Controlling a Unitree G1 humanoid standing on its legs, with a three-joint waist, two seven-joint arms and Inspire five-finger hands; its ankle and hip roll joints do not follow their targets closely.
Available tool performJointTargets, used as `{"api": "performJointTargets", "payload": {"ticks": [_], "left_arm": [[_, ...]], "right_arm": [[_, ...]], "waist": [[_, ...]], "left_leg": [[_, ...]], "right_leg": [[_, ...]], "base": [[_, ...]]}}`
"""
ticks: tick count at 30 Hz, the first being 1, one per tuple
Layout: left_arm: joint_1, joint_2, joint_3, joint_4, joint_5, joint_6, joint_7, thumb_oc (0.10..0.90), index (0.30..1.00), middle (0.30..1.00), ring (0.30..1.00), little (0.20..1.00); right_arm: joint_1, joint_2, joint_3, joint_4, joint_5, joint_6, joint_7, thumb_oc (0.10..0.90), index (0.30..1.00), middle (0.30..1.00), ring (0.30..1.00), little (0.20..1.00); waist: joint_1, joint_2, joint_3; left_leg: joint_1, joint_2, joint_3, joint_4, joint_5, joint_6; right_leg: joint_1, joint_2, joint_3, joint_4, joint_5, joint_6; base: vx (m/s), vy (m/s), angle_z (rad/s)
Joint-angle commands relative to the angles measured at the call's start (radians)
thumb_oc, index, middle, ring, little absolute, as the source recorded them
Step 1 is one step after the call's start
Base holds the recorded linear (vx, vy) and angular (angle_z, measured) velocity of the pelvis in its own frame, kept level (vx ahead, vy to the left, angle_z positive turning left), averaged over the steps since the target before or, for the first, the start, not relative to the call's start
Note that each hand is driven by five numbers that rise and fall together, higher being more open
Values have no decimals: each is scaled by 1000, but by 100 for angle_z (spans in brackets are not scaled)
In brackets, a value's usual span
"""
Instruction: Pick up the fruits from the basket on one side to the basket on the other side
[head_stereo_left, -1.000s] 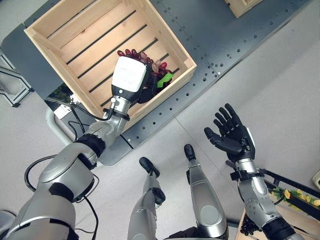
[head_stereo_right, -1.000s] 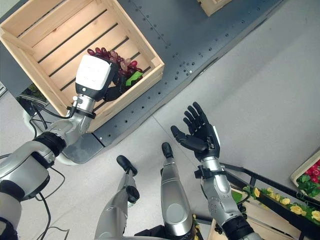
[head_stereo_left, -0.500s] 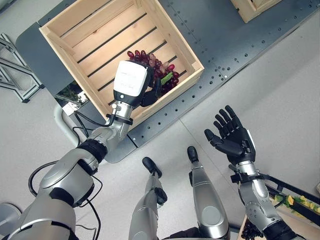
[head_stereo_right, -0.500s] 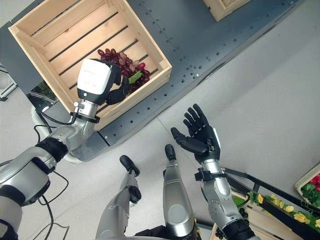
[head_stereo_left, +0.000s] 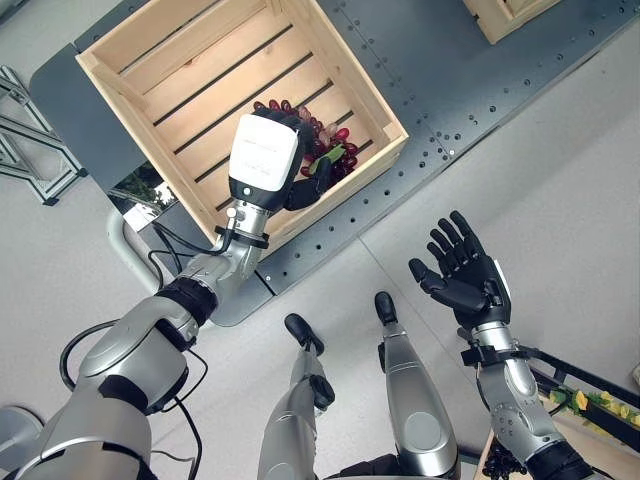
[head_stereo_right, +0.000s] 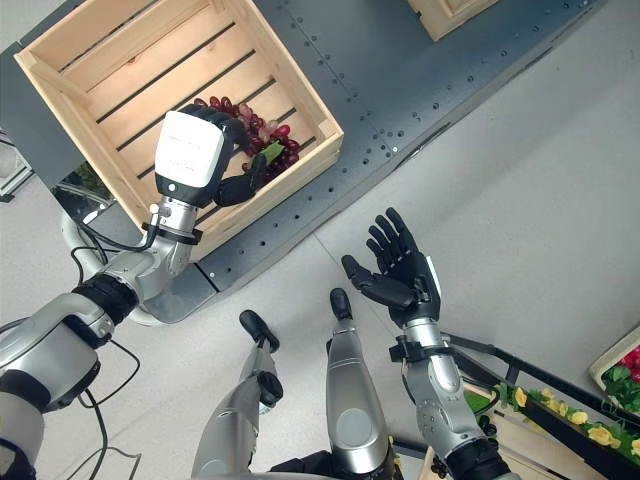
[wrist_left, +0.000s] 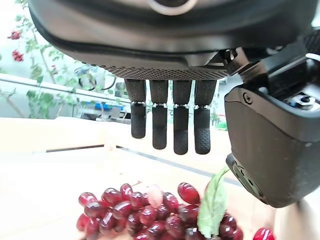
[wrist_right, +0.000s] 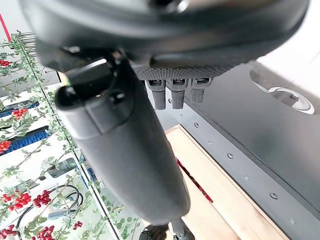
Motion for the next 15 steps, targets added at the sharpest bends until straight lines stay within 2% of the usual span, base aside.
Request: {"api": "performJointTargets", "payload": {"ticks": [1,5,10,13,15], "left_arm": [[-142,91,52,-19,76,92,55,800,900,900,900,900],[-159,129,31,-37,134,159,28,800,900,900,900,900],[-181,155,2,-69,174,209,6,800,900,900,900,900],[-192,161,-2,-69,196,214,-9,800,900,900,900,900],[-211,177,-18,-89,240,241,-68,800,900,900,900,900]], "right_arm": [[28,-24,-79,-115,21,-132,15,800,900,900,900,900],[36,-30,-96,-115,26,-128,29,800,900,900,900,900],[40,-37,-103,-121,31,-126,27,800,900,900,900,900],[39,-38,-105,-123,29,-120,28,800,900,900,900,900],[42,-36,-111,-122,34,-119,30,800,900,900,900,900]], "waist": [[-26,-23,-3],[-27,-15,-3],[-26,-10,-3],[-27,-10,-3],[-25,-9,-3]], "left_leg": [[116,110,17,84,-112,-153],[113,109,18,87,-112,-153],[103,108,14,95,-114,-152],[102,108,15,98,-117,-151],[95,107,12,101,-117,-151]], "right_leg": [[32,68,-13,-150,141,-69],[26,64,-16,-147,143,-67],[18,59,-18,-141,143,-66],[18,57,-19,-141,142,-65],[11,55,-19,-138,144,-63]], "base": [[33,16,-1],[17,9,0],[0,0,0],[0,0,0],[0,0,0]]}}
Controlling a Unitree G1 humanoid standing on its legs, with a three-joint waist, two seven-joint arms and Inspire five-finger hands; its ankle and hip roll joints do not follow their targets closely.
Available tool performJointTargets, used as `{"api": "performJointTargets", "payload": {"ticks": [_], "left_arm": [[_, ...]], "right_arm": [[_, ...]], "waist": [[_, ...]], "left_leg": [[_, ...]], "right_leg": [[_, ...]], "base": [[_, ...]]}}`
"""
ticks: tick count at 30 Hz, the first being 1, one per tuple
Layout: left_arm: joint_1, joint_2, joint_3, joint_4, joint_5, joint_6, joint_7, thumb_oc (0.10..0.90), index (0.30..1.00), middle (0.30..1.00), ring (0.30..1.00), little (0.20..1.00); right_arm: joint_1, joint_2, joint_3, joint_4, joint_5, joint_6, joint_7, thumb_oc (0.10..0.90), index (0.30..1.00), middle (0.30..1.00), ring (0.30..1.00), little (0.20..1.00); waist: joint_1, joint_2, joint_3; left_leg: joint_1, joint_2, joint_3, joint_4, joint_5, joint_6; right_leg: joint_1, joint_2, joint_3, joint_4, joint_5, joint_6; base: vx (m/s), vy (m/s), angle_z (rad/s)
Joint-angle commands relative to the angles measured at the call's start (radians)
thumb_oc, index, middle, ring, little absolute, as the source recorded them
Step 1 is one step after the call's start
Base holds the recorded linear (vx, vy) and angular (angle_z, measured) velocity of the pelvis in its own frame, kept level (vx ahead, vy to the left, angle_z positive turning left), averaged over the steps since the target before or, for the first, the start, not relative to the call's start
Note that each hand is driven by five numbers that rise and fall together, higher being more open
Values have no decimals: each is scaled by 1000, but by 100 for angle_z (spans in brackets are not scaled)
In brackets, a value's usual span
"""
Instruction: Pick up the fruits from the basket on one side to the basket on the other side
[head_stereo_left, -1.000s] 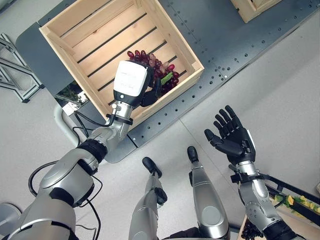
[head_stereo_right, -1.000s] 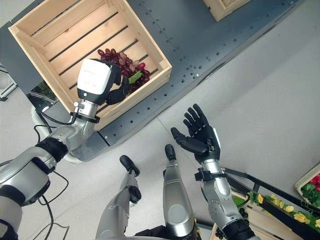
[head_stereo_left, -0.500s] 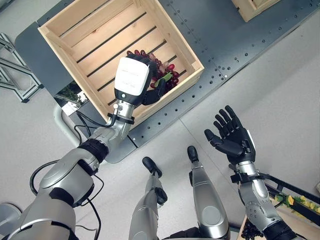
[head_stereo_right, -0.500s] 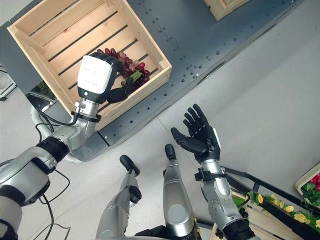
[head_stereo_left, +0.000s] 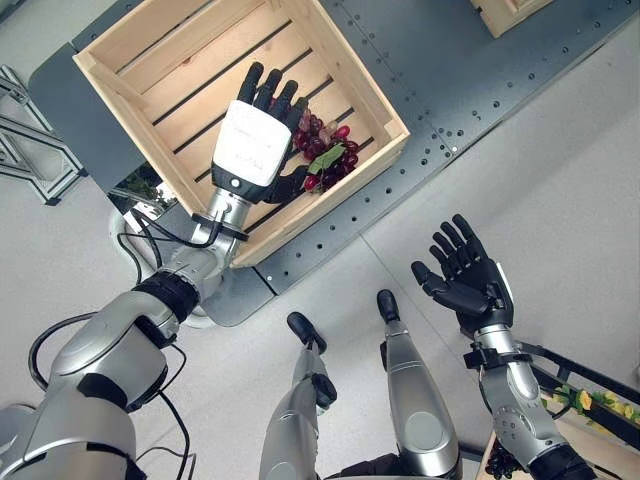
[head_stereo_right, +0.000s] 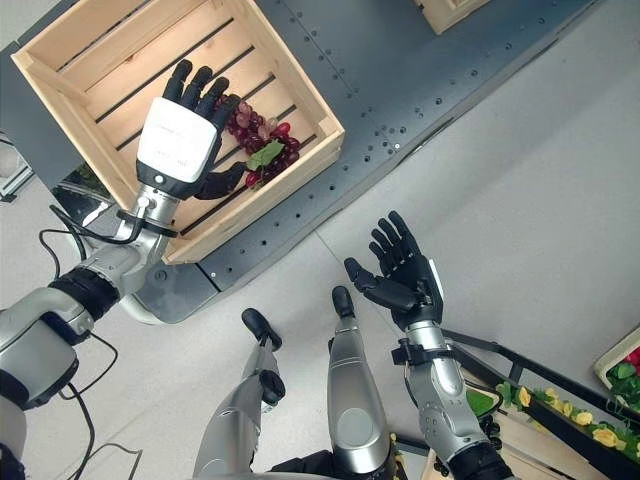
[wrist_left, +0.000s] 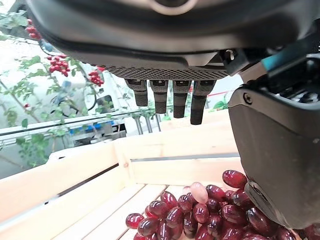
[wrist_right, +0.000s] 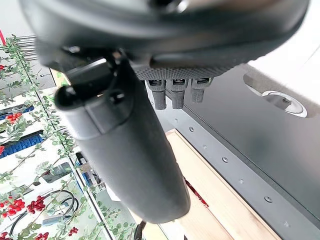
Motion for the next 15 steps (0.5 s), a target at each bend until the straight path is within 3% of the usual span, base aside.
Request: {"api": "performJointTargets", "payload": {"ticks": [1,3,9,15], "left_arm": [[-179,86,38,-31,94,55,-14,800,900,900,900,900],[-192,99,19,-30,154,74,-47,800,900,900,900,900],[-249,104,-39,-44,135,82,-107,800,900,900,900,900],[-285,40,-52,55,99,24,-90,800,900,900,900,900]], "right_arm": [[25,-31,-104,-119,31,-118,29,800,900,900,900,900],[18,-38,-104,-116,30,-113,29,800,900,900,900,900],[10,-39,-101,-120,40,-107,29,800,900,900,900,900],[-14,-27,-75,-108,48,-114,18,800,900,900,900,900]], "waist": [[-27,-22,-10],[-29,-18,-10],[-33,-22,-10],[-42,-46,-10]], "left_leg": [[105,108,12,102,-117,-151],[110,107,14,96,-117,-151],[99,108,14,97,-117,-149],[78,120,18,115,-121,-150]], "right_leg": [[18,56,-16,-134,145,-63],[19,56,-15,-137,145,-62],[7,55,-20,-131,146,-59],[-11,65,-20,-114,143,-61]], "base": [[0,0,0],[0,0,0],[-5,-13,0],[-20,-51,0]]}}
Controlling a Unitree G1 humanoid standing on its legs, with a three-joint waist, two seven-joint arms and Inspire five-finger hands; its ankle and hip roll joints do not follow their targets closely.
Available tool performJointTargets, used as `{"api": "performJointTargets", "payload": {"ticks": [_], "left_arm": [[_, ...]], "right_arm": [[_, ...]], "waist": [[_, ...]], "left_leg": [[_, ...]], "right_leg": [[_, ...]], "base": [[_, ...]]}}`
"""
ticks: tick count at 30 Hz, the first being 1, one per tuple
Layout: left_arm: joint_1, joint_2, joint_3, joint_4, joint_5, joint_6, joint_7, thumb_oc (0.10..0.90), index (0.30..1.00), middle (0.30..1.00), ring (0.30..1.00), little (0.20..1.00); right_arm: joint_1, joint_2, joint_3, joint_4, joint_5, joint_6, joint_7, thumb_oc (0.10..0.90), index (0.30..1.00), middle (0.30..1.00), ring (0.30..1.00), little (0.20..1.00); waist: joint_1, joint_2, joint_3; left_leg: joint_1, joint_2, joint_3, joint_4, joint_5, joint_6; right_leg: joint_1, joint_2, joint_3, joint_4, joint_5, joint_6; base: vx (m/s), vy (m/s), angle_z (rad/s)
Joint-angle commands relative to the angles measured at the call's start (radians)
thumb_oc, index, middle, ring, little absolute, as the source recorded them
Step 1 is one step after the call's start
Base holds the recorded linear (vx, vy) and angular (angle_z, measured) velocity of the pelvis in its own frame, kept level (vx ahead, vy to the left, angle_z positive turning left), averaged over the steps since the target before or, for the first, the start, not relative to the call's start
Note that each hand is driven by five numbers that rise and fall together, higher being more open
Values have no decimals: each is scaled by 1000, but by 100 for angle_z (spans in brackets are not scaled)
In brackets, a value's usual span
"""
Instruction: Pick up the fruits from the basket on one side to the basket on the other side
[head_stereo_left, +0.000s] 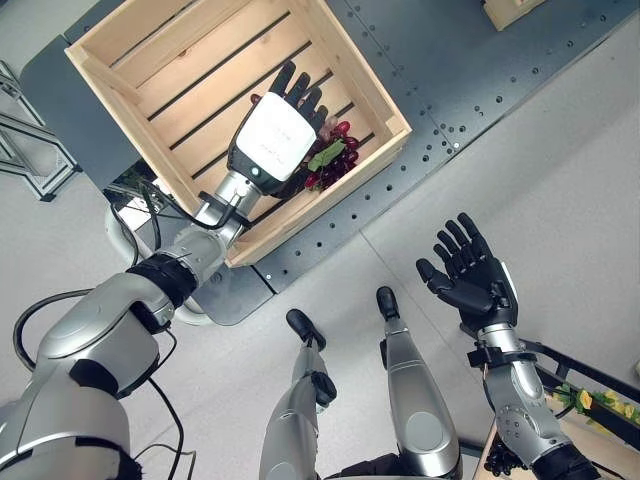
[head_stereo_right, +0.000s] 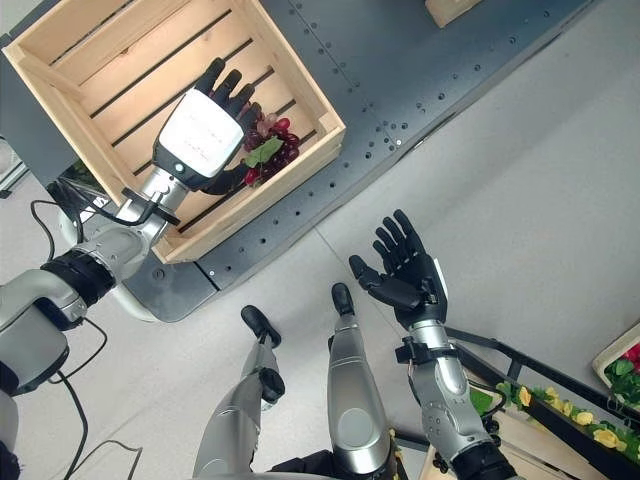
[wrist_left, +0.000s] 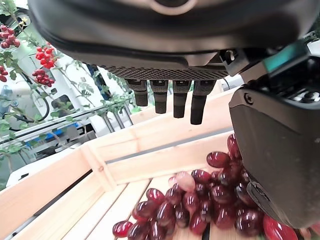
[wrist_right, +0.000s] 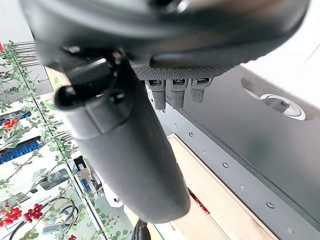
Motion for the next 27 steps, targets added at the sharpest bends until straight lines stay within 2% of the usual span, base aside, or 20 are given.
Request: {"api": "performJointTargets", "payload": {"ticks": [1,10,13,19,24,27], "left_arm": [[-178,11,66,86,-40,-4,62,800,900,900,900,900],[-218,-61,54,229,-142,-28,124,800,900,900,900,900],[-227,-79,54,250,-140,-51,108,800,900,900,900,900],[-259,-116,13,281,-159,-120,-44,800,900,900,900,900],[-271,-129,-23,287,-169,-101,-169,800,900,900,900,900],[-286,-141,-45,290,-124,-57,-241,800,900,900,900,900]], "right_arm": [[-17,-12,-71,-99,13,-114,20,800,900,900,900,900],[-44,-3,-44,-75,12,-116,22,800,900,900,900,900],[-46,8,-39,-73,7,-121,20,800,900,900,900,900],[-67,15,-35,-65,3,-114,17,800,900,900,900,900],[-79,17,-38,-65,-1,-101,2,800,900,900,900,900],[-86,17,-39,-60,2,-101,-8,800,900,900,900,900]], "waist": [[-40,-50,-11],[-59,-69,-11],[-63,-77,-11],[-75,-89,-11],[-81,-87,-11],[-84,-84,-11]], "left_leg": [[89,122,19,118,-121,-152],[72,133,33,123,-115,-160],[65,138,38,121,-112,-164],[48,144,46,128,-110,-169],[40,142,51,131,-108,-169],[32,141,52,132,-108,-170]], "right_leg": [[0,67,-18,-110,144,-61],[-20,76,-10,-109,148,-66],[-25,80,-12,-112,150,-68],[-46,85,-12,-104,151,-68],[-55,83,-9,-105,156,-67],[-61,81,-8,-108,157,-67]], "base": [[-10,-33,-1],[1,-5,-1],[-1,-39,-5],[0,0,0],[6,0,-3],[0,0,0]]}}
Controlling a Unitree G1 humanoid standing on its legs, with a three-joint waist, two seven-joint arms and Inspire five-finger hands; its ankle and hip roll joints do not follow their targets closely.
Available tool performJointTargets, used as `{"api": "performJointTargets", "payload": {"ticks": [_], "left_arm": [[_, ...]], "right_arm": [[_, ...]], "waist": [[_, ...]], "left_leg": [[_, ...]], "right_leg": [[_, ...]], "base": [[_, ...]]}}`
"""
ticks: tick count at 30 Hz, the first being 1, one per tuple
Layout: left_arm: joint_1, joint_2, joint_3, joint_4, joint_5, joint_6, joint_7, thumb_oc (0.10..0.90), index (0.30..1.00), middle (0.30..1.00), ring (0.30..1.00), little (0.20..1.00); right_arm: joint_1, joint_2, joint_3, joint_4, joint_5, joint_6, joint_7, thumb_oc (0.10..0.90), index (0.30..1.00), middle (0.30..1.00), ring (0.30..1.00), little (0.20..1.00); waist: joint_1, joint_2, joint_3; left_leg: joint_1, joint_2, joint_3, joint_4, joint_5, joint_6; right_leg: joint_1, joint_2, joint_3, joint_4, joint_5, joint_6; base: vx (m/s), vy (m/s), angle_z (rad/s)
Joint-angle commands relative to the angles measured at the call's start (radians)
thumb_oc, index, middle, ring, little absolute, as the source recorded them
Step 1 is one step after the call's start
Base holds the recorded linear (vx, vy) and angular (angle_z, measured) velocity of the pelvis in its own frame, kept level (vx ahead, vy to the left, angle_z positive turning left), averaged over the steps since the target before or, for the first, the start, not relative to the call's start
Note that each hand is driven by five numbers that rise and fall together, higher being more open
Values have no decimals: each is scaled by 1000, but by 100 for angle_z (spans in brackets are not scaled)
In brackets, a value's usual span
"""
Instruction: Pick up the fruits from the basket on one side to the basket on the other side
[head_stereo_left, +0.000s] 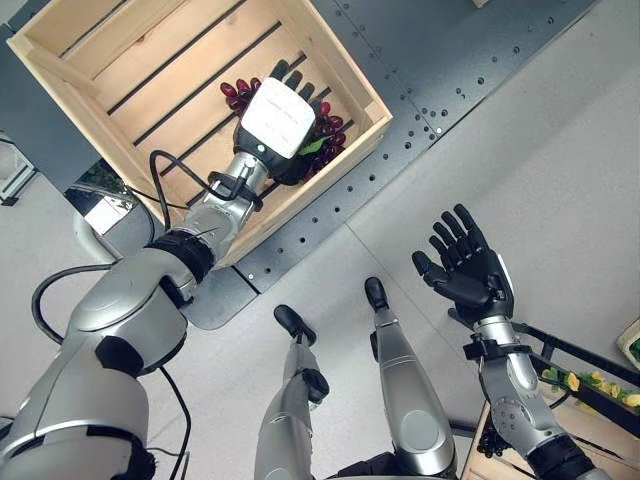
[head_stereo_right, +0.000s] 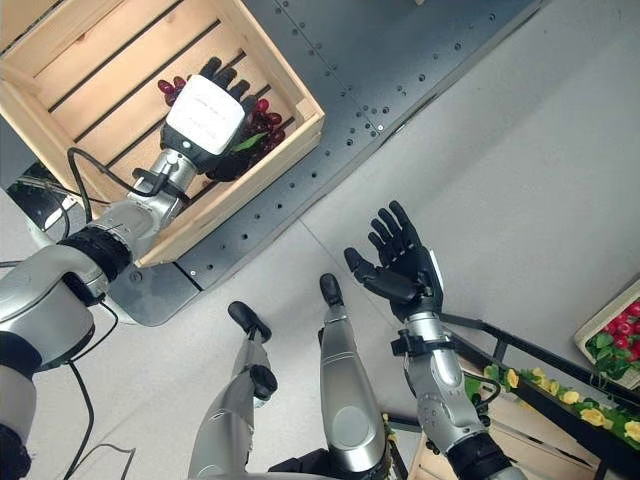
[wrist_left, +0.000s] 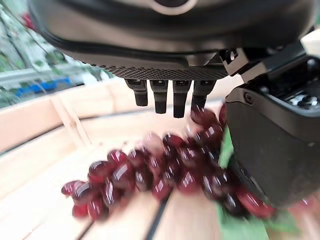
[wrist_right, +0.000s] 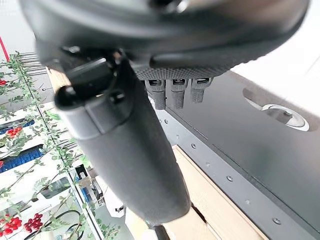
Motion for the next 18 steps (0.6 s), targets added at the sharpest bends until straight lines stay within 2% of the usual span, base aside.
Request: {"api": "performJointTargets", "payload": {"ticks": [1,3,5,6,7,8,10,18], "left_arm": [[-147,-30,28,65,50,53,-56,800,900,900,900,900],[-151,-36,17,65,75,91,-81,800,900,900,900,900],[-154,-41,10,65,84,97,-107,800,900,900,900,900],[-153,-45,9,64,85,100,-112,590,585,585,585,585],[-151,-49,10,67,93,101,-117,525,488,488,488,488],[-150,-53,6,66,92,98,-131,400,300,300,300,300],[-145,-58,6,60,97,105,-153,400,300,300,300,300],[-130,-49,14,63,69,96,-116,400,300,300,300,300]], "right_arm": [[-29,8,-52,-61,1,-100,-5,800,900,900,900,900],[-30,6,-53,-56,8,-106,2,800,900,900,900,900],[-29,5,-51,-51,15,-113,6,800,900,900,900,900],[-30,7,-51,-48,18,-115,6,800,900,900,900,900],[-32,8,-50,-46,18,-114,6,800,900,900,900,900],[-34,7,-46,-42,18,-118,3,800,900,900,900,900],[-36,9,-47,-42,19,-119,2,800,900,900,900,900],[-26,5,-52,-36,21,-126,23,800,900,900,900,900]], "waist": [[-42,-54,-9],[-43,-53,-9],[-44,-53,-9],[-44,-53,-9],[-44,-53,-9],[-43,-53,-9],[-44,-51,-9],[-41,-41,-9]], "left_leg": [[80,140,28,131,-106,-170],[75,139,29,132,-105,-170],[75,141,30,133,-107,-171],[72,141,29,135,-106,-171],[72,140,29,133,-106,-171],[72,139,28,131,-106,-170],[73,139,30,130,-104,-171],[85,136,31,124,-102,-170]], "right_leg": [[10,83,-20,-138,158,-67],[4,82,-19,-136,158,-67],[1,81,-21,-134,157,-66],[1,81,-22,-134,158,-67],[1,81,-22,-136,158,-67],[3,81,-21,-139,158,-67],[3,80,-21,-141,159,-66],[15,76,-22,-141,155,-69]], "base": [[0,0,0],[0,0,0],[0,0,0],[0,0,0],[0,0,0],[0,0,0],[0,0,0],[4,12,0]]}}
